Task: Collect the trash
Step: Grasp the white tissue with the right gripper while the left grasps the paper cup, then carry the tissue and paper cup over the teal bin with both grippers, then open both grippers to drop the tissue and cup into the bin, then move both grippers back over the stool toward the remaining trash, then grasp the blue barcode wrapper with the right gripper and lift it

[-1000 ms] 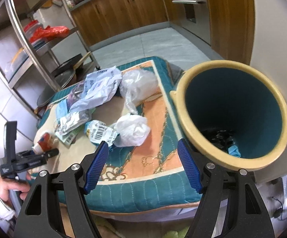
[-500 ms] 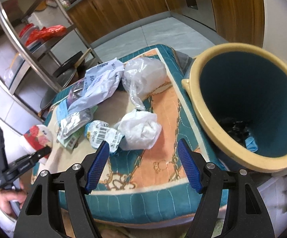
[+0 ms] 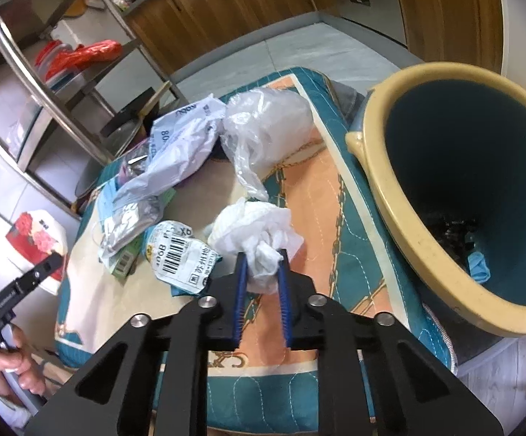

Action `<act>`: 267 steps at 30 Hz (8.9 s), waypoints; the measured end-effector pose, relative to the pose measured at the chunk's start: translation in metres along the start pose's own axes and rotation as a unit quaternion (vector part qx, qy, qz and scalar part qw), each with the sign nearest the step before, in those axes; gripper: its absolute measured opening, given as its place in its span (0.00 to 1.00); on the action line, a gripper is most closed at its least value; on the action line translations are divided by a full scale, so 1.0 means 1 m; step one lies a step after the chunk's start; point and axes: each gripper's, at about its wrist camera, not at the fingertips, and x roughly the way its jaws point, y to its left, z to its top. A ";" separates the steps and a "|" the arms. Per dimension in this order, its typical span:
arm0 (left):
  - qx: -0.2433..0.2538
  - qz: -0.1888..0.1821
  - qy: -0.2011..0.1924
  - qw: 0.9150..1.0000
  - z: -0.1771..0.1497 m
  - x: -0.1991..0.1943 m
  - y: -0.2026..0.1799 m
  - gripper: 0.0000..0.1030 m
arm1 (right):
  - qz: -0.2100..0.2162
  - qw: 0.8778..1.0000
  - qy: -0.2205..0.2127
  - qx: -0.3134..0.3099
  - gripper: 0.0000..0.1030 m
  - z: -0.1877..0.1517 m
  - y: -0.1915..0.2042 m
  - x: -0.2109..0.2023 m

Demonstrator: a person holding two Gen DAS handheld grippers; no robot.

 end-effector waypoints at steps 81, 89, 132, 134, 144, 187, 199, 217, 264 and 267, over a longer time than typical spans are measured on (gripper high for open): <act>0.187 -0.217 0.101 0.953 0.012 0.100 -0.319 0.19 | -0.097 0.983 -0.103 0.121 0.13 -0.007 -0.115 -0.119; 0.187 -0.217 0.131 0.949 0.007 0.122 -0.325 0.21 | -0.093 0.983 -0.090 0.128 0.13 -0.007 -0.120 -0.110; 0.169 -0.162 0.051 0.971 0.021 0.050 -0.219 0.88 | -0.088 0.982 -0.111 0.126 0.54 -0.006 -0.109 -0.114; 0.169 -0.155 0.050 0.972 0.020 0.045 -0.205 0.88 | -0.090 0.983 -0.108 0.115 0.55 -0.006 -0.105 -0.112; 0.147 -0.104 0.034 0.983 0.018 0.020 -0.130 0.88 | -0.078 0.991 -0.091 0.067 0.58 -0.007 -0.080 -0.104; 0.276 -0.023 0.031 0.960 0.030 0.063 -0.066 0.90 | -0.011 0.993 0.021 -0.115 0.63 -0.001 0.054 0.007; 0.352 -0.051 0.066 0.932 0.036 0.104 -0.086 0.89 | -0.023 0.989 0.030 -0.140 0.53 0.001 0.057 0.037; 0.270 -0.100 0.106 0.952 0.044 0.117 -0.065 0.63 | -0.003 0.993 0.014 -0.115 0.28 -0.003 0.051 0.017; 0.351 -0.029 0.098 0.931 0.014 0.114 -0.092 0.64 | -0.004 0.998 -0.016 -0.058 0.28 0.000 0.022 -0.018; 0.352 -0.030 0.100 0.930 0.013 0.113 -0.091 0.64 | -0.004 0.999 -0.018 -0.051 0.28 0.001 0.020 -0.020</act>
